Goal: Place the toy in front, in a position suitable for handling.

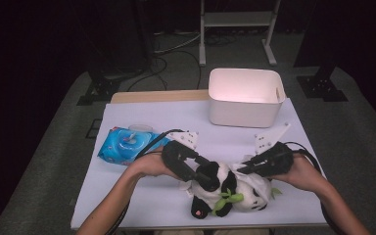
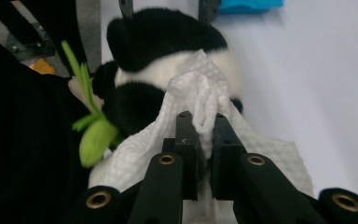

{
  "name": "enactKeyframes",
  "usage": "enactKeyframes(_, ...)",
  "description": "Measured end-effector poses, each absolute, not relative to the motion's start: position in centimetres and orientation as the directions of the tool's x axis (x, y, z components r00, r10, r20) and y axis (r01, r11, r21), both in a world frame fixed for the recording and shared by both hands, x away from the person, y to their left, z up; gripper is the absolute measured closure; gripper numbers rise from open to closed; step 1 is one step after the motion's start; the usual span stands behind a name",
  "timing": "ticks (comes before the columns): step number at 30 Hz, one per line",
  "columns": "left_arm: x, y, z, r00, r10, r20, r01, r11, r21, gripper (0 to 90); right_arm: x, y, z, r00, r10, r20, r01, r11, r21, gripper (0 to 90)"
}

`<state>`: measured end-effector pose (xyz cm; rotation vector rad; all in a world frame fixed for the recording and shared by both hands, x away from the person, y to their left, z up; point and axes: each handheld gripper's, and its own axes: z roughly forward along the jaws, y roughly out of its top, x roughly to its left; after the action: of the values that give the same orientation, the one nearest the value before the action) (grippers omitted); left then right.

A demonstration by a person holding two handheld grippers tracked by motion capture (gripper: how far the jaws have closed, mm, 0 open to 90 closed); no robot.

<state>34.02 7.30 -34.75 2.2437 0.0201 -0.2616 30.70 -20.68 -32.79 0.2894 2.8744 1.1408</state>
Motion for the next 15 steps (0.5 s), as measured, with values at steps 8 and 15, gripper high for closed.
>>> enactKeyframes(8,33.3,7.7,-34.9,0.98,-0.089,-0.178,0.082,-0.633,0.77,39.6,31.5,-17.0,-33.0,-0.992,0.114,0.053,0.119,0.718,0.685,83.3)
enactKeyframes(15,33.2,7.8,-34.9,0.98,-0.095,-0.177,0.079,-0.628,0.774,39.6,31.1,-18.5,-32.7,-0.989,0.144,0.038,0.135,0.758,0.638,82.8)
